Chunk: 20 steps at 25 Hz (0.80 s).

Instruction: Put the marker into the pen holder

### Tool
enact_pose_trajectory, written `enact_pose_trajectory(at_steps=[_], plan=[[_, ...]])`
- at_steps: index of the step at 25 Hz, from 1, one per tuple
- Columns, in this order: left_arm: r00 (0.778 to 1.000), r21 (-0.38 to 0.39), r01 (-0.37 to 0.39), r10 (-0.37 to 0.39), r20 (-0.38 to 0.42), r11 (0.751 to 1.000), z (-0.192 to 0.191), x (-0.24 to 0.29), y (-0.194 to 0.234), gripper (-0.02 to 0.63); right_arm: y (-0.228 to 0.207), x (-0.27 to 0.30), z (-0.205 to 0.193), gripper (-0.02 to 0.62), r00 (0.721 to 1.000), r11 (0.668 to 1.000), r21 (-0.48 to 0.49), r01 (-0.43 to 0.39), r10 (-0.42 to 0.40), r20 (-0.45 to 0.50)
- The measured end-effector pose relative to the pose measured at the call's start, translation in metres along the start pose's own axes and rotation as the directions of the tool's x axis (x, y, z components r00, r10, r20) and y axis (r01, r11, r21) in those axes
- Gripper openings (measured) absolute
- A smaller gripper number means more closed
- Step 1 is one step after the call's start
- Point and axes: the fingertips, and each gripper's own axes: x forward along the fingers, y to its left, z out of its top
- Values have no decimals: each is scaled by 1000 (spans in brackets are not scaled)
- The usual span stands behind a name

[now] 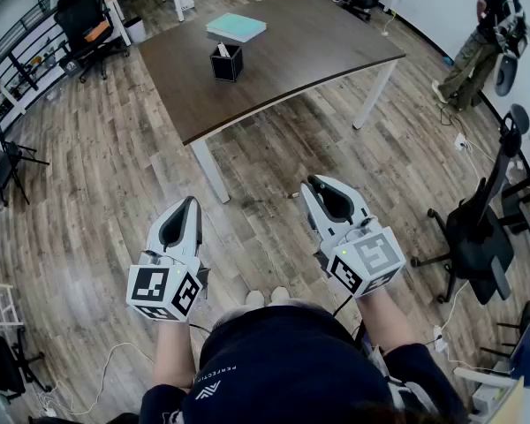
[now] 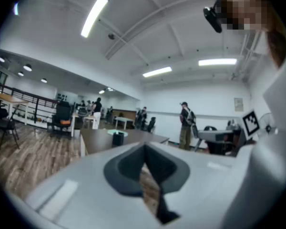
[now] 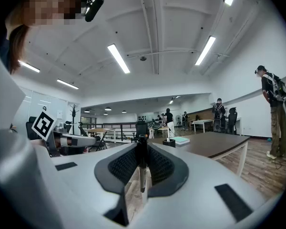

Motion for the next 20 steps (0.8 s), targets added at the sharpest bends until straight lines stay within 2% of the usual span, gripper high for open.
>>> enact_pose_trajectory(at_steps=[6, 11, 15, 20], plan=[[999, -62, 15, -12, 48, 998, 2, -3, -4, 6, -2, -1, 0, 52, 999, 998, 55, -38, 37, 24], [1000, -27, -23, 23, 13, 999, -10, 7, -13, 6, -16, -3, -8, 52, 998, 996, 68, -56, 55, 4], [999, -58, -34, 34, 11, 998, -17, 14, -20, 6, -21, -4, -17, 52, 997, 994, 74, -81, 82, -12], [998, -36, -63, 63, -4, 997, -24, 14, -18, 6, -20, 7, -23, 52, 993, 991, 71, -116, 117, -15]])
